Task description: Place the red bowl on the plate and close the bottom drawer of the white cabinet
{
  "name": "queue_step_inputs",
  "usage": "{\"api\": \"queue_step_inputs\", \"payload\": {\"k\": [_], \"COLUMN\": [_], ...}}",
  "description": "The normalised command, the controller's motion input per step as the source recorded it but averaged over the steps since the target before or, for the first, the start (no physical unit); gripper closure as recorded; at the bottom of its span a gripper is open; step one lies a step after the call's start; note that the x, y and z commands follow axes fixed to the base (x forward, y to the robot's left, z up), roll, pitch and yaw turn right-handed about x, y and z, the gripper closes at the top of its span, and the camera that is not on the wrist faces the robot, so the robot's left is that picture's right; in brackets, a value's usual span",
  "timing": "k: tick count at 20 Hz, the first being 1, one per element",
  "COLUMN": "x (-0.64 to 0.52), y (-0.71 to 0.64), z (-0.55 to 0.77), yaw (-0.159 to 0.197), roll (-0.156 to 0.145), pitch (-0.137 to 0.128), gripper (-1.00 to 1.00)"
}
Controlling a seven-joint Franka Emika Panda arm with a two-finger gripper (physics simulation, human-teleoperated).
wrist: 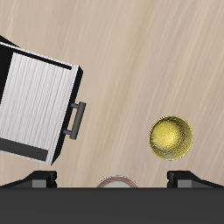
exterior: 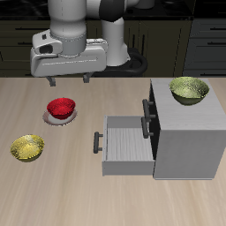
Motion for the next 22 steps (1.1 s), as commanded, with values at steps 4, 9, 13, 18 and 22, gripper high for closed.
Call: {"api": "queue_step_inputs", "payload": {"k": [4, 9, 13, 18, 22], "x": [0.08, 0.06, 0.05, 0.05, 0.03], "y": [0.08, 0.08, 0.03, 0.08, 0.09], "z": [0.0, -0.05, -0.12, -0.12, -0.04], "yaw": [0.148, 0.223, 0.293, 0.164, 0.216], "roll": [0.02, 0.0, -0.014, 0.03, 0.023], "pitch": [-0.011, -0.016, -0.027, 0.027, -0.033], "gripper": [-1.0, -1.0, -1.0, -1.0, -1.0]}}
